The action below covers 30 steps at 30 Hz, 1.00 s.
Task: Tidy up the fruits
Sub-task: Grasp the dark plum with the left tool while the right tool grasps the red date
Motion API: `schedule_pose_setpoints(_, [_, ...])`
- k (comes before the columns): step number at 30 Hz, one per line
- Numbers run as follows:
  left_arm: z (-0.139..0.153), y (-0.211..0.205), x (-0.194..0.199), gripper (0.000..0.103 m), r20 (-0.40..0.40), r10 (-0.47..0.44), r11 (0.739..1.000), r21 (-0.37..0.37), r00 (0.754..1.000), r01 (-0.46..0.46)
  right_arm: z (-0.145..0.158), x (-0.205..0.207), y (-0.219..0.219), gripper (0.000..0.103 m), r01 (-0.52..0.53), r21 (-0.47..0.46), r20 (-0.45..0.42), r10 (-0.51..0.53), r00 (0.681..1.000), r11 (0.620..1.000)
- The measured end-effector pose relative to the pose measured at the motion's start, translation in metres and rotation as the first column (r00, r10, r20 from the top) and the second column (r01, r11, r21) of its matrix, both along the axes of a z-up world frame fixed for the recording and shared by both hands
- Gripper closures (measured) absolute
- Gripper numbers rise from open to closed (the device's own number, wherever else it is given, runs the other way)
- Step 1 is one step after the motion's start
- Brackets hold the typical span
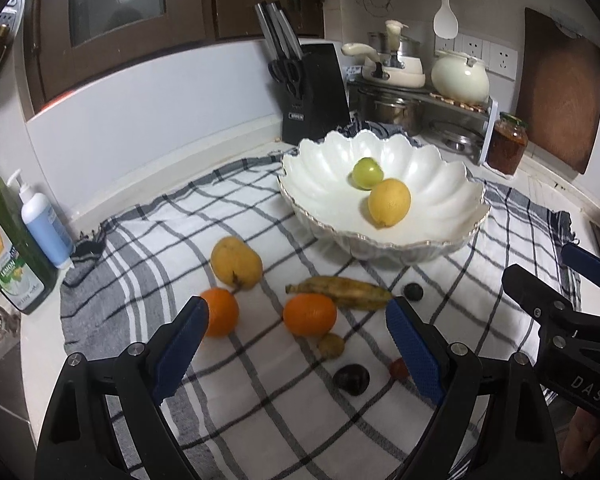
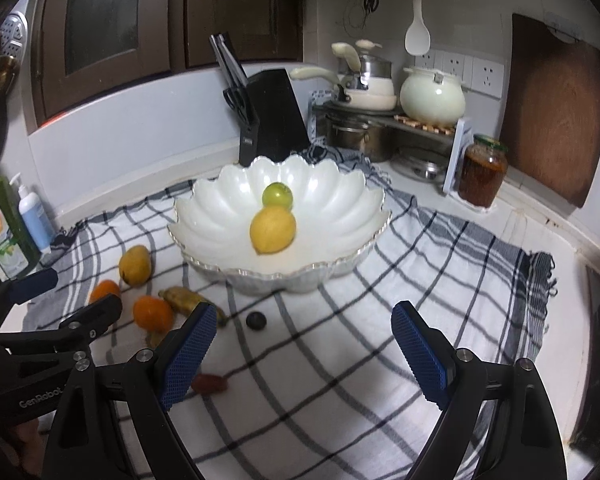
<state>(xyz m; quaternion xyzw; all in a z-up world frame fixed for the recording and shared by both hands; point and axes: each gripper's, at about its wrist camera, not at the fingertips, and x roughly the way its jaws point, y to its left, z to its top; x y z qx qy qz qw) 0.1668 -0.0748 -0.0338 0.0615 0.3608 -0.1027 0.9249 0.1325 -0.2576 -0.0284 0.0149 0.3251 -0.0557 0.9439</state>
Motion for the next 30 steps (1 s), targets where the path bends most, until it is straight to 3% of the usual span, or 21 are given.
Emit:
schedule_pose_setpoints(10, [-0.029,-0.004,-0.002,0.014,-0.052,-0.032,0.999,-0.004,0.998,0.032,-0.025,-0.006,-0.002,0.013,0.014,0.018,-0.047,-0.013,0.999,1.0])
schedule_pose_setpoints(30, [-0.075,-0.017,0.003,0.036,-0.133,-0.07,0.997,0.017,0.989,0.073,-0.063,-0.005,-0.01,0.014,0.038,0.041,-0.125,-0.033,0.992,0.998])
